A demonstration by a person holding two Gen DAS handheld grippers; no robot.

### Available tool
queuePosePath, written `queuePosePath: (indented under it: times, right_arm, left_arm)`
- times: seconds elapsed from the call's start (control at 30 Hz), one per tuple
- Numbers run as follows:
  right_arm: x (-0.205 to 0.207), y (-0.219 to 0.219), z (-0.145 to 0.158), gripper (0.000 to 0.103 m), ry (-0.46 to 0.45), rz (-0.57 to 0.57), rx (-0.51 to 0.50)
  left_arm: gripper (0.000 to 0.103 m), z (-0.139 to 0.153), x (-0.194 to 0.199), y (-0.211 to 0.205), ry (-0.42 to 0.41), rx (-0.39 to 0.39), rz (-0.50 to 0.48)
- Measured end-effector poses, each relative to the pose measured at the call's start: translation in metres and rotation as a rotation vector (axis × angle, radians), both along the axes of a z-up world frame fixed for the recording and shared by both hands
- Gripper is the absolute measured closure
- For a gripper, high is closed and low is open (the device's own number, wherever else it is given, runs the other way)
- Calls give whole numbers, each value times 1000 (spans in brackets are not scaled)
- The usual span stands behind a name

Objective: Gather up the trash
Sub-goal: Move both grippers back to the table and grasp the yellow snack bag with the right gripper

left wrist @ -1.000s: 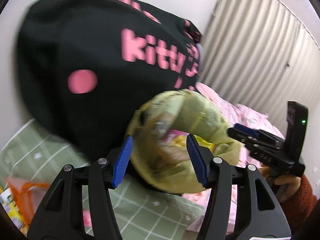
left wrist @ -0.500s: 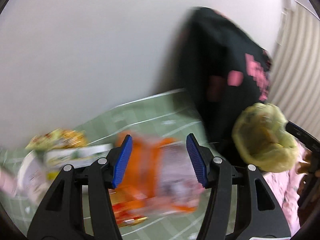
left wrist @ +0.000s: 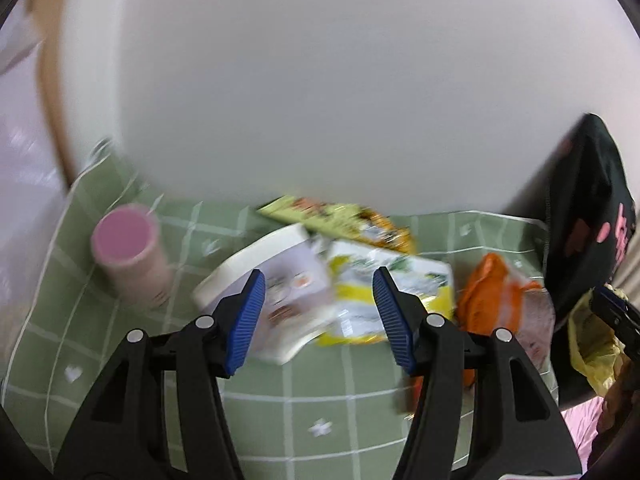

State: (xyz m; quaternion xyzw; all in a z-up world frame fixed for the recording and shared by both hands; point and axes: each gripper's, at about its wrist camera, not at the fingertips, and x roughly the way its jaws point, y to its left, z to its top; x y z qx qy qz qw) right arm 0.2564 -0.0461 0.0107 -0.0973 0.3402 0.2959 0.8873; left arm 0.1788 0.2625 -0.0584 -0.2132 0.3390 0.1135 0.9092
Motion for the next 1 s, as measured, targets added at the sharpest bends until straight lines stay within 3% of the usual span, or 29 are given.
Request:
queuePosePath:
  times: [0.37,0.57,0.63,0.7,0.8,0.9,1.0]
  right_arm:
    - [45,167,-46,51,51,362,-160]
    - [83,230,-87,53,132,396,-285]
    - [90,235,-93,56,179,418,-257]
    - [91,234,-91,76,221,431,-227]
    - [77,228,-80,86,158,431,-247]
    - [68,207,-63,90,146,419,-202]
    - [65,178,-42,92,151,368,-119]
  left_arm:
    - [50,-24,-44,18,63,-26,11]
    - [50,-26,-55,28,78,-43,15]
    - [50,-25,-57,30,69,-63,17]
    - [49,-26,-57,31,64,-81,15]
    - [48,-27,-54,30,65,-117,12]
    - [47,-31,-44,28,74,-154,3]
    - [38,-37,-30,27,89,-227,-34]
